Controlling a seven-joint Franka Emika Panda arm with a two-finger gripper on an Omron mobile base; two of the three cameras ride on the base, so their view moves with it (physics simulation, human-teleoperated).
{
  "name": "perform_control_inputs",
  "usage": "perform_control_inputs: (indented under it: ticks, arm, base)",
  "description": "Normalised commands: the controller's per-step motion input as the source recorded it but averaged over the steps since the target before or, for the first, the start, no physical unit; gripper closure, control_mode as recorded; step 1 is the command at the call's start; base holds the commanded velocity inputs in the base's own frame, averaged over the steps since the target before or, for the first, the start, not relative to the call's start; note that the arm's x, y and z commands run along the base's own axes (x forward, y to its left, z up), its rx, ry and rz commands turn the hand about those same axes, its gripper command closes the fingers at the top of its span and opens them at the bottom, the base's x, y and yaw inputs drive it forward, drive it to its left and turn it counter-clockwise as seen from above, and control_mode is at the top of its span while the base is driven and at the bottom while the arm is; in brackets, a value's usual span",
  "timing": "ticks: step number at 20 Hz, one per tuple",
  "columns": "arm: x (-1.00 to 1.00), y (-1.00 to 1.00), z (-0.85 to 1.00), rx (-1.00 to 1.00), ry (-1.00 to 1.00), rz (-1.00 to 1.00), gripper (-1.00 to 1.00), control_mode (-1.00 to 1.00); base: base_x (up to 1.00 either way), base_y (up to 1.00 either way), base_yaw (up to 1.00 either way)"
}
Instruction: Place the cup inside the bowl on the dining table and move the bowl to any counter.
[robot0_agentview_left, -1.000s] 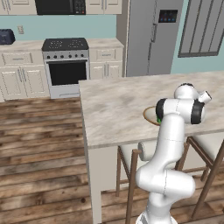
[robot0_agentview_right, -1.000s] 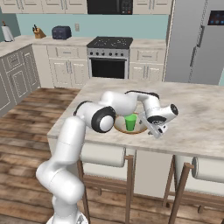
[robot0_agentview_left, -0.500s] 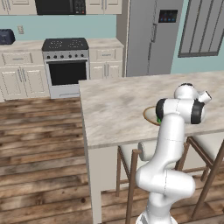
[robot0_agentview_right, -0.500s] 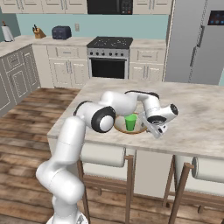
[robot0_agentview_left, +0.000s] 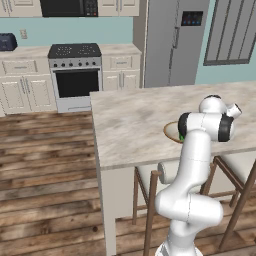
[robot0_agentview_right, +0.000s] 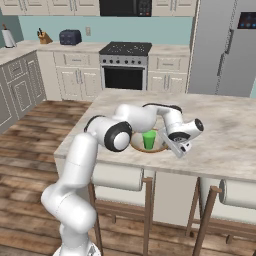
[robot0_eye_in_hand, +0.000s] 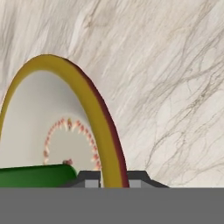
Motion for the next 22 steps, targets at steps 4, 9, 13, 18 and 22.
perform_control_inputs:
  ticks: [4, 9, 13, 18, 22]
  arm:
    - [-0.02, 0.0, 0.24, 0.0, 0.0, 0.0, 1.0, -1.0]
    - [-0.1, 0.0, 0.38, 0.01, 0.0, 0.0, 1.0, -1.0]
    - [-0.05, 0.0, 0.28, 0.02, 0.0, 0.0, 1.0, -1.0]
    - [-0.01, 0.0, 0.21, 0.04, 0.0, 0.0, 1.0, -1.0]
    - [-0.1, 0.0, 0.31, 0.09, -0.01, 0.0, 1.0, -1.0]
  base:
    - [0.0, 0.0, 0.0]
    - [0.0, 0.0, 0.0]
    - [0.0, 0.0, 0.0]
    - [0.0, 0.0, 0.0]
    - [0.0, 0.0, 0.0]
